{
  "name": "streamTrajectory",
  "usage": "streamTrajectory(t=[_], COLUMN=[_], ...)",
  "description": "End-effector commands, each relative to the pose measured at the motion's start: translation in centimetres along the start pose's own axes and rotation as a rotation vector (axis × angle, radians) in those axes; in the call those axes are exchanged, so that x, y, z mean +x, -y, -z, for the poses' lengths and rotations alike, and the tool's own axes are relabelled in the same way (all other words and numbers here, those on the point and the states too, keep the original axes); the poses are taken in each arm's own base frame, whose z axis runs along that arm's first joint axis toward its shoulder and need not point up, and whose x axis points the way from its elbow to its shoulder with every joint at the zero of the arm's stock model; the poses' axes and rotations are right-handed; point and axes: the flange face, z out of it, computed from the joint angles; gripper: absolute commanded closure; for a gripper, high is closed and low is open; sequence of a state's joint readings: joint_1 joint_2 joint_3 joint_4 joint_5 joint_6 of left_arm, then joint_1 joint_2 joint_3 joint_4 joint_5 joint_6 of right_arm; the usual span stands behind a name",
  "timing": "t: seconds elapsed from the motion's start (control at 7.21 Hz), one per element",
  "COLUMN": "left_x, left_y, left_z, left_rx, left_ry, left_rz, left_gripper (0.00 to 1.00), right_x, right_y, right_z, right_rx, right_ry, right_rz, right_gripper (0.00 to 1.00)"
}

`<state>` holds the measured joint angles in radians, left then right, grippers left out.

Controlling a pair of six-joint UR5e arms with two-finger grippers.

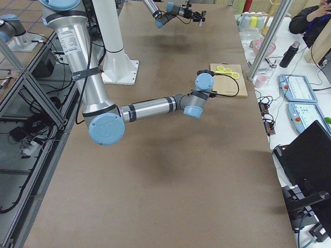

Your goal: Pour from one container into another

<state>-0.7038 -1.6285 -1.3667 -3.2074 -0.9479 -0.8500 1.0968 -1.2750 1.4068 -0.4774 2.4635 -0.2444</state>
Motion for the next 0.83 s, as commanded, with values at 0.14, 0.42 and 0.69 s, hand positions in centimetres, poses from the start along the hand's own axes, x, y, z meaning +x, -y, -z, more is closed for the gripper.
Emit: streamTrajectory(t=[0.14,0.42,0.69], left_x=[-3.9,-3.3,-2.7], left_y=[-3.3,-7.0,-9.5], left_z=[6.4,9.5,11.2], left_rx=[-0.037,-0.051,-0.04], left_ry=[0.144,0.214,0.26], left_rz=[0.106,0.108,0.121], left_gripper=[1.0,1.0,1.0], right_x=[-3.3,-6.2,-7.7], right_y=[-5.6,-4.9,-4.6], right_z=[-2.2,-5.9,-9.2], right_rx=[0.072,0.068,0.052], right_ry=[0.011,0.091,0.114], right_rz=[-0.026,-0.05,-0.057], right_gripper=[1.0,1.0,1.0])
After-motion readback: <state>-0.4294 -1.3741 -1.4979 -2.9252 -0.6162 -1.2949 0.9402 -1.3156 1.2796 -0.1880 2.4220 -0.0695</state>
